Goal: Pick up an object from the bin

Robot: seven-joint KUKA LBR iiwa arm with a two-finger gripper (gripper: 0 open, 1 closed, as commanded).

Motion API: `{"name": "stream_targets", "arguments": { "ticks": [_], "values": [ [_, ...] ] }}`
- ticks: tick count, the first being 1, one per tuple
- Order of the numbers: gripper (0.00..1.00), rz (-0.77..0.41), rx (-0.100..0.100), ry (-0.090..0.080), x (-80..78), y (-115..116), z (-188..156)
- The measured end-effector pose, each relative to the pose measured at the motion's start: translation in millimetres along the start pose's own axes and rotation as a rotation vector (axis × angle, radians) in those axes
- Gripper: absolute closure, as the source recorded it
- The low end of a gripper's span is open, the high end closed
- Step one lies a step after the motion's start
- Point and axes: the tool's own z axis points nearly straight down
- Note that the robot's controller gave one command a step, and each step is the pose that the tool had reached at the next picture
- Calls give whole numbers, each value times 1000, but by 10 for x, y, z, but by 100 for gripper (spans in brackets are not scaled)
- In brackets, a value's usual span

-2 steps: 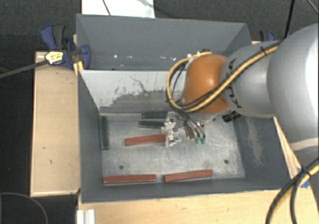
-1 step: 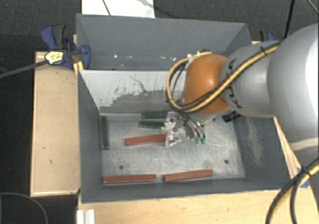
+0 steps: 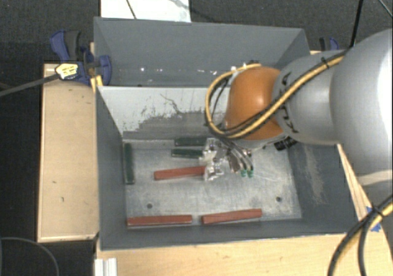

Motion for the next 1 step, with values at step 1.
{"name": "stream_targets", "arguments": {
  "ticks": [1],
  "values": [
    [100,-1,1,13,26,-2,-96]
  ]
}}
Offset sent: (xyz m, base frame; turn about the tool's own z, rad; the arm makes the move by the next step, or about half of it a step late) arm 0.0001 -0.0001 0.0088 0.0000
